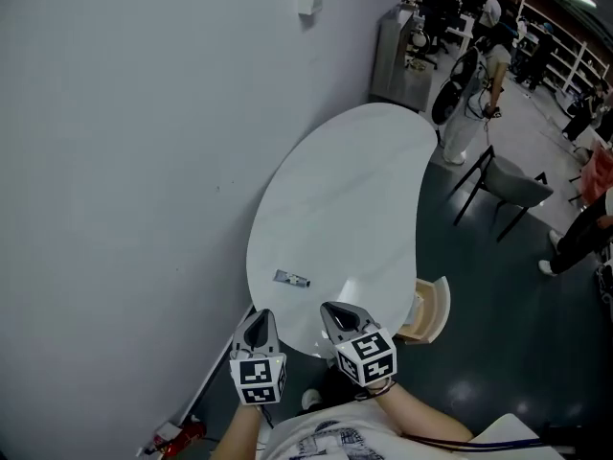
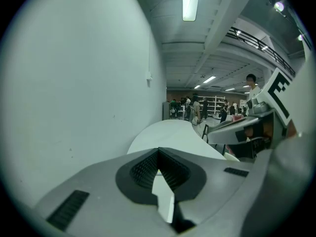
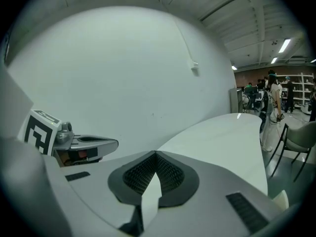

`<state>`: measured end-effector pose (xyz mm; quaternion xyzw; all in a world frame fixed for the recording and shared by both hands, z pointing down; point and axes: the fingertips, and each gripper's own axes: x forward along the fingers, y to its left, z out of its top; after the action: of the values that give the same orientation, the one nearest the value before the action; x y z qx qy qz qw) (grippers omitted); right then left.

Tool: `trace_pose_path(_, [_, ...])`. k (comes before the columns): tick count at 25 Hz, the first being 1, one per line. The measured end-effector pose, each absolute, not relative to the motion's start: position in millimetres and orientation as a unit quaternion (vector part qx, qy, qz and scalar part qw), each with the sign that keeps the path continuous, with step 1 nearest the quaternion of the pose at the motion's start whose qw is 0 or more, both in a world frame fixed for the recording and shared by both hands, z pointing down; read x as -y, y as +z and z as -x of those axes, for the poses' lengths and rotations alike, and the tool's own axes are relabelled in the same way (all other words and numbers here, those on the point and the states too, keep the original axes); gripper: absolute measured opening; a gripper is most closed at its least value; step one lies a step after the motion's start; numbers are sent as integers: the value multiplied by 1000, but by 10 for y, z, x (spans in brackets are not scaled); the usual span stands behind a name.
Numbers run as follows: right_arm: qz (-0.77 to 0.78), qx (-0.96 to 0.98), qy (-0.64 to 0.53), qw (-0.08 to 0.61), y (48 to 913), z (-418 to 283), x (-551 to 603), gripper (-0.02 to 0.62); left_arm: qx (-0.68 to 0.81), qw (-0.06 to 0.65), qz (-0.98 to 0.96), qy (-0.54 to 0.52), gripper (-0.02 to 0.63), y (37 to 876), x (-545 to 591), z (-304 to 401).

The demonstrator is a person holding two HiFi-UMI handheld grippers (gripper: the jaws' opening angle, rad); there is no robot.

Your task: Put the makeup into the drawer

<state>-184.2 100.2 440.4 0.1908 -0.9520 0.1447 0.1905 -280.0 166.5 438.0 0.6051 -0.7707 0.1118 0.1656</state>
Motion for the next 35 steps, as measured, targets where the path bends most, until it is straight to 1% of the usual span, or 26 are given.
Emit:
trace_pose_path(7, [-128, 959, 139, 213, 4550, 2252, -700, 20, 793, 188, -568, 116, 17, 4540, -1381, 3086])
trace_pose_path(15, [-67, 964, 115, 232, 4773, 2557, -451, 21, 820, 205, -522, 117, 17, 4660, -1185, 3375])
trace_pose_path(35, [11, 951, 112, 287, 5323, 2833, -286, 24, 842, 237, -474, 104, 17, 5064, -971, 3441])
